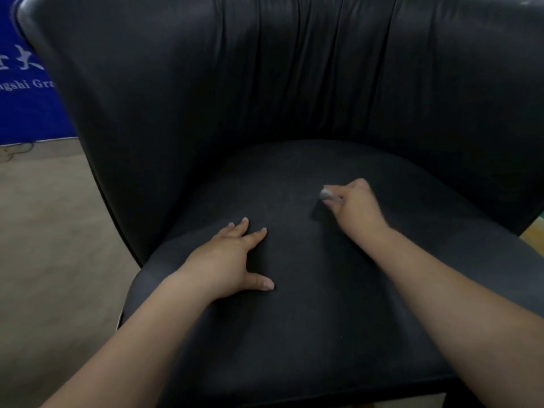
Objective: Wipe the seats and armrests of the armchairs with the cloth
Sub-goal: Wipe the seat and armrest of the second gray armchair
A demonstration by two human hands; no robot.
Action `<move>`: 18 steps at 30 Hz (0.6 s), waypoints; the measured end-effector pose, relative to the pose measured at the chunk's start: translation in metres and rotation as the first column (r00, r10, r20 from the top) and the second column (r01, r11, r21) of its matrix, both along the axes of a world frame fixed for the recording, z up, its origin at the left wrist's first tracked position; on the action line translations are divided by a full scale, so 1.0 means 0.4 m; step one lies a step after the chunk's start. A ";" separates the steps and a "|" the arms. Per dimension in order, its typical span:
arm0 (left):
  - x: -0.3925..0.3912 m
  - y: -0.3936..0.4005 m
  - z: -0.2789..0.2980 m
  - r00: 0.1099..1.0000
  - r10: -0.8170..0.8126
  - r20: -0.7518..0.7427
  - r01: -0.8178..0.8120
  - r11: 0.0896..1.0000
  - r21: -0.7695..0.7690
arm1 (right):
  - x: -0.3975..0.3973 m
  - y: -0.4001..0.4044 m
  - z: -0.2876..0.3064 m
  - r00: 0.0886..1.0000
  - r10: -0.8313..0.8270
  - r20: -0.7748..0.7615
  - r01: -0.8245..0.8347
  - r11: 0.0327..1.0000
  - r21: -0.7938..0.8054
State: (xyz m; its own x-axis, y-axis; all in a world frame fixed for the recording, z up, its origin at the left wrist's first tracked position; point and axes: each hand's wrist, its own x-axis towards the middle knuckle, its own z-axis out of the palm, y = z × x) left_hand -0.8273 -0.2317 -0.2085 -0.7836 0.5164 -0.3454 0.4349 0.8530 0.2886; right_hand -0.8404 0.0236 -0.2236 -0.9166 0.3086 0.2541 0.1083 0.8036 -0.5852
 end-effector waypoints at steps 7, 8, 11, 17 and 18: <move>0.012 0.043 -0.025 0.994 0.076 -0.082 -0.080 0.995 -0.051 | 0.070 -0.064 0.010 0.978 0.208 -0.007 -0.208 0.978 -0.004; 0.012 0.049 -0.032 0.991 0.089 -0.097 -0.094 0.994 -0.049 | 0.071 -0.051 0.012 0.984 0.176 -0.014 -0.177 0.984 -0.017; 0.004 0.056 -0.048 0.987 0.105 -0.123 -0.112 0.993 -0.044 | 0.074 -0.027 -0.001 0.994 0.109 -0.020 -0.108 0.994 0.023; -0.009 0.052 -0.057 0.984 0.101 -0.144 -0.108 0.993 -0.041 | 0.070 -0.035 -0.016 0.995 0.097 -0.031 -0.094 0.991 0.093; -0.010 0.052 -0.057 0.984 0.102 -0.145 -0.109 0.993 -0.040 | 0.070 -0.035 -0.017 0.994 0.099 -0.041 -0.095 0.992 0.086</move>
